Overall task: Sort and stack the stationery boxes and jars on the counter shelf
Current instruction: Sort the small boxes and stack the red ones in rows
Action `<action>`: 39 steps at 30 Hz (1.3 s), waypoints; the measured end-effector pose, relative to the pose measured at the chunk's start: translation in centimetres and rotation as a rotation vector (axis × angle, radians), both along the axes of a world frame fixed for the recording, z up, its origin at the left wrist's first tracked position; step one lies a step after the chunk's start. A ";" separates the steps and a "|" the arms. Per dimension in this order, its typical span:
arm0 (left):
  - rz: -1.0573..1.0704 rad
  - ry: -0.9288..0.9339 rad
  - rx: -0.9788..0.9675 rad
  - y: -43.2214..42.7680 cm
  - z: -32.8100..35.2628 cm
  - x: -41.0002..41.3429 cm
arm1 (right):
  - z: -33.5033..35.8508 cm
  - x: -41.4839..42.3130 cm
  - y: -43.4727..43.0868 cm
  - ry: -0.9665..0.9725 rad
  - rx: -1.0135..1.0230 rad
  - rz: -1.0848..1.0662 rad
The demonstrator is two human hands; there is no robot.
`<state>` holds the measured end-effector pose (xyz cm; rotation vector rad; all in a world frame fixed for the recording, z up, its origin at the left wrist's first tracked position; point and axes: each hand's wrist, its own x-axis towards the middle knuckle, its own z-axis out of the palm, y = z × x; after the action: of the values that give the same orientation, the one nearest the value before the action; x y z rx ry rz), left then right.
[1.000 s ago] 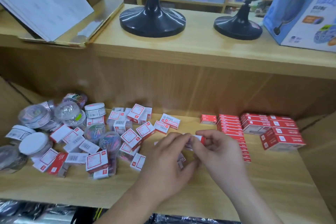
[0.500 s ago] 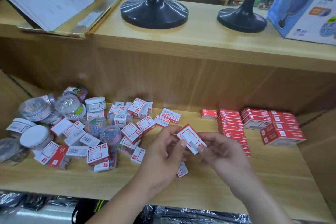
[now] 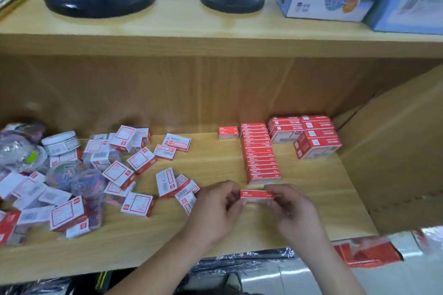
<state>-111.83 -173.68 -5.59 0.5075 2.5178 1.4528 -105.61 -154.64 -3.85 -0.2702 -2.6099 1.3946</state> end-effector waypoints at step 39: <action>0.112 0.402 -0.749 -11.6 3.2 -0.9 | 1.4 -3.0 -9.2 -0.036 -0.156 0.196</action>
<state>-112.78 -185.31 -2.43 0.5515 3.1611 0.3526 -108.63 -163.85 -2.43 -0.0594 -2.6195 1.6747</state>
